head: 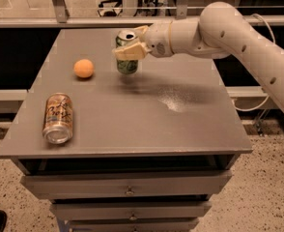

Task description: Move green can near orange

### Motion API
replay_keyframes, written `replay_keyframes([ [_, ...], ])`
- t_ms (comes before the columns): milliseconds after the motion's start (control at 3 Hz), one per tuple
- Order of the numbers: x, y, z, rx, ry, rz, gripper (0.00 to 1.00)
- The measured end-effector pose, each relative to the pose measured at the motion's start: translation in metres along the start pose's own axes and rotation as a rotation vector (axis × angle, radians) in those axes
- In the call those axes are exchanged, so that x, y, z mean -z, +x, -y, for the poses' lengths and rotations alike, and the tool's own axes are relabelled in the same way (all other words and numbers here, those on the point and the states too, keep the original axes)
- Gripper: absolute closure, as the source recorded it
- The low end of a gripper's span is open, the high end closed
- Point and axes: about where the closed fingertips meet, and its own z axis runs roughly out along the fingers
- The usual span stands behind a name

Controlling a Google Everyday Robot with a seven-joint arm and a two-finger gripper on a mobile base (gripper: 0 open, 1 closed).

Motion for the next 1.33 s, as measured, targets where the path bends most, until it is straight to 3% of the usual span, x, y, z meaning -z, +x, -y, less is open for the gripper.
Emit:
replay_keyframes([
  [333,-0.032,-0.009,0.003,0.008,-0.018,0.015,1.0],
  [1000,-0.061,-0.001,0.005,-0.008,-0.03,0.009,1.0],
  [1333,-0.066,0.005,0.005,-0.025,-0.04,-0.004,0.85],
])
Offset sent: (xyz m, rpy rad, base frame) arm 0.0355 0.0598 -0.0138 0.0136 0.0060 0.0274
